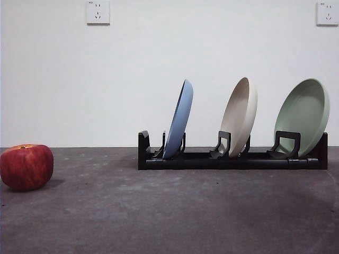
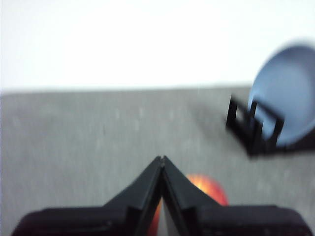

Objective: Take the blue plate from the plate rack,put the plate on the table,take the apple from the table,put the apple in the plate

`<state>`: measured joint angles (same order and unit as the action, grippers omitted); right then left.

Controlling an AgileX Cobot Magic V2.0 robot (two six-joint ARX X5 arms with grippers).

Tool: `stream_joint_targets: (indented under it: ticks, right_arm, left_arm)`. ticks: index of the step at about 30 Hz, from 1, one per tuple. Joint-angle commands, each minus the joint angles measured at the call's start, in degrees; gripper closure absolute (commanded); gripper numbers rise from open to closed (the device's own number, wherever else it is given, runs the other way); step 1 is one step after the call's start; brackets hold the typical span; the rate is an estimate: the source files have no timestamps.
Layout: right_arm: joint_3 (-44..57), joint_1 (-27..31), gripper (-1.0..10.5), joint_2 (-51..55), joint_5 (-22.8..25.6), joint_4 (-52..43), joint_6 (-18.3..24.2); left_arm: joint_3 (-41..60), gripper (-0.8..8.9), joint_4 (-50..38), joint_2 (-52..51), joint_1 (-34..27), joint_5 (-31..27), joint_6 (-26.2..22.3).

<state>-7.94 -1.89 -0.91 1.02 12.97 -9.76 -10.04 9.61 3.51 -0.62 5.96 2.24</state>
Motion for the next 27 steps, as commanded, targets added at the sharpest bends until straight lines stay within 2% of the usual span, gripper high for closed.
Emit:
stream_joint_targets:
  ticks: [1, 7, 12, 17, 21, 27]
  right_arm:
    - [-4.26, 0.04, 9.6, -1.66, -0.15, -0.44, -1.22]
    - [-14.78, 0.04, 9.6, -9.38, -0.22, 3.61, -0.55]
    - [-25.86, 0.02, 9.5, -18.32, -0.2, 15.41, -0.57]
    - [-36.52, 0.04, 9.5, -27.02, -0.17, 29.86, -0.63]
    - [-41.4, 0.04, 9.5, -32.33, -0.11, 36.52, -0.59]
    - [-44.89, 0.02, 9.5, -39.36, -0.22, 43.34, -0.59]
  left_arm:
    - [-4.35, 8.2, -0.44, 1.64, -0.15, 0.02, 0.76]
    - [-14.08, 8.2, 2.38, 8.28, -0.17, 0.02, 0.72]
    - [-21.38, 8.18, 5.03, 15.26, -0.13, 1.07, 0.81]
    - [-26.29, 8.18, 6.54, 21.75, -0.13, 5.44, 0.81]
    - [-28.63, 8.18, 10.21, 26.38, -0.09, 8.15, 0.83]
    - [-30.38, 8.18, 11.06, 33.81, -0.09, 15.98, 7.48]
